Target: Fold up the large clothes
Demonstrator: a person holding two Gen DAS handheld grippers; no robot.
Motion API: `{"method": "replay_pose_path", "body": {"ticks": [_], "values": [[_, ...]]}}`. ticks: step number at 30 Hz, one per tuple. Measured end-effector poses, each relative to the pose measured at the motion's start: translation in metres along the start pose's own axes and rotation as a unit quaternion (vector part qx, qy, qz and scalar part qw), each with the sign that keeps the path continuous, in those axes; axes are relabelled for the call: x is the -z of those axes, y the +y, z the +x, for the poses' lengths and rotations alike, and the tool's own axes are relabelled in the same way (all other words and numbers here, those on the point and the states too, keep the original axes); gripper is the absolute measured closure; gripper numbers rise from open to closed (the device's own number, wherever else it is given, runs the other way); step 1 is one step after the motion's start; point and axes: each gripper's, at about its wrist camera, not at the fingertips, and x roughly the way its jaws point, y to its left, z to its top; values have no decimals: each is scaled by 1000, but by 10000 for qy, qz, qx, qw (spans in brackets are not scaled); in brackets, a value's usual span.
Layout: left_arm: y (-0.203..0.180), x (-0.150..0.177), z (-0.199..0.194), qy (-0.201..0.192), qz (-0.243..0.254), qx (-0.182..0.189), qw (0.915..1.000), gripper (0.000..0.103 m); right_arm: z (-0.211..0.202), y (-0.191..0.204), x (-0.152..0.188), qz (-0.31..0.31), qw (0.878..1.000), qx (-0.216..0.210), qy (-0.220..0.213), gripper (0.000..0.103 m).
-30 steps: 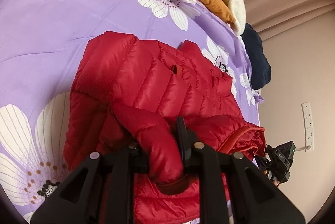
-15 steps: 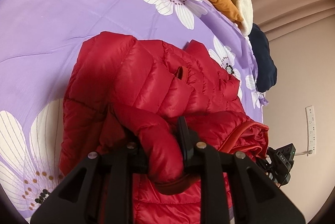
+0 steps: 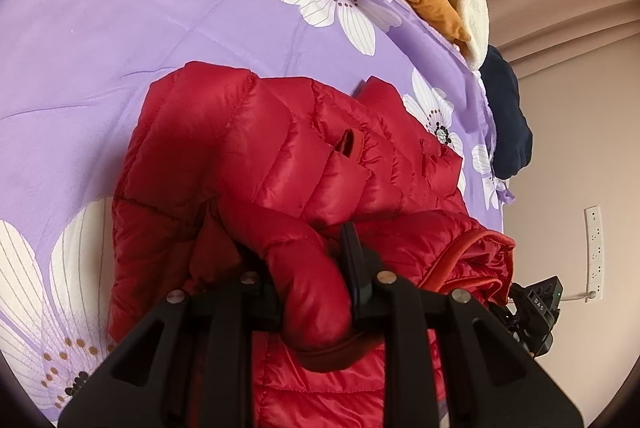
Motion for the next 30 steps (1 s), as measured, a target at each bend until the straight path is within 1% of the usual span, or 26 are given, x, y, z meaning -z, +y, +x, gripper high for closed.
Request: {"method": "replay_pose_path", "body": {"ticks": [30], "values": [[1,-1,2,14,-28,-3,10000,80,3,-4,0,40,10000,-14,9,85]]}}
